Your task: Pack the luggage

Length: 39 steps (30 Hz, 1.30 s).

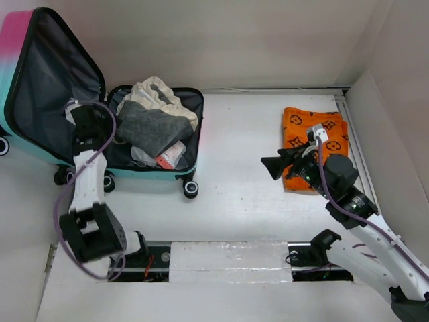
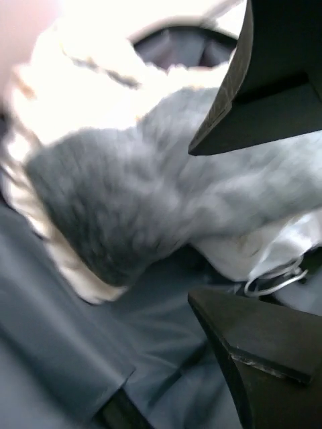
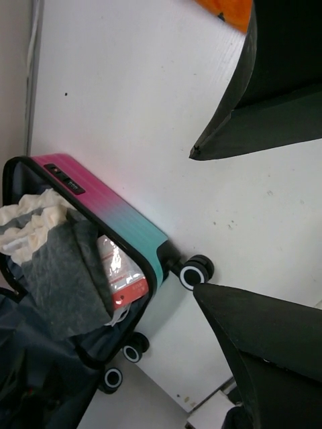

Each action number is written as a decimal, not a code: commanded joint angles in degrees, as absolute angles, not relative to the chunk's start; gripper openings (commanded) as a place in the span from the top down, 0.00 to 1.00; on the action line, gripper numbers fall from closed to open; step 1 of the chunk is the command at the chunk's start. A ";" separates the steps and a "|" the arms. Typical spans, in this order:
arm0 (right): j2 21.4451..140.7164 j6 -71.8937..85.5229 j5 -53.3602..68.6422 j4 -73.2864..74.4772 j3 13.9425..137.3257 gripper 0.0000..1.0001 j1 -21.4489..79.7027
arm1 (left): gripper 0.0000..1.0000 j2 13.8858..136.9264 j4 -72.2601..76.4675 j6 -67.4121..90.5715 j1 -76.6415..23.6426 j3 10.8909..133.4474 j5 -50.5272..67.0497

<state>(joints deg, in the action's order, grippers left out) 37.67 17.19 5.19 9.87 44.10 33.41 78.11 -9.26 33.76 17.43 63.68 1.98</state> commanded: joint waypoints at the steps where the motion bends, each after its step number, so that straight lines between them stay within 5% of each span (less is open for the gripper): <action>1: 38.32 17.93 2.38 8.43 44.12 0.20 33.84 | 0.22 63.48 -2.74 31.12 12.77 63.98 -3.86; 9: 35.69 18.46 -5.62 12.03 51.67 0.25 33.84 | 0.30 64.32 2.71 29.79 -20.26 64.52 -3.34; 13: 35.68 17.14 -10.89 15.11 57.38 0.35 33.84 | 0.30 78.42 6.77 28.21 -43.09 65.72 -10.36; 17: 34.45 17.14 -15.28 17.04 60.20 0.37 33.84 | 0.30 95.94 7.81 28.12 -50.96 74.25 -6.45; 27: 33.84 17.14 -16.18 21.26 62.14 0.31 33.84 | 0.25 139.08 0.27 30.05 -51.59 115.37 12.29; 39: 33.84 17.14 -13.36 18.99 59.15 0.31 33.84 | 0.25 156.52 1.85 36.12 -49.48 133.85 18.54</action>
<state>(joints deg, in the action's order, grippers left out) 33.85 17.69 -14.24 21.02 59.18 33.45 154.01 3.62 34.02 -49.82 132.22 14.76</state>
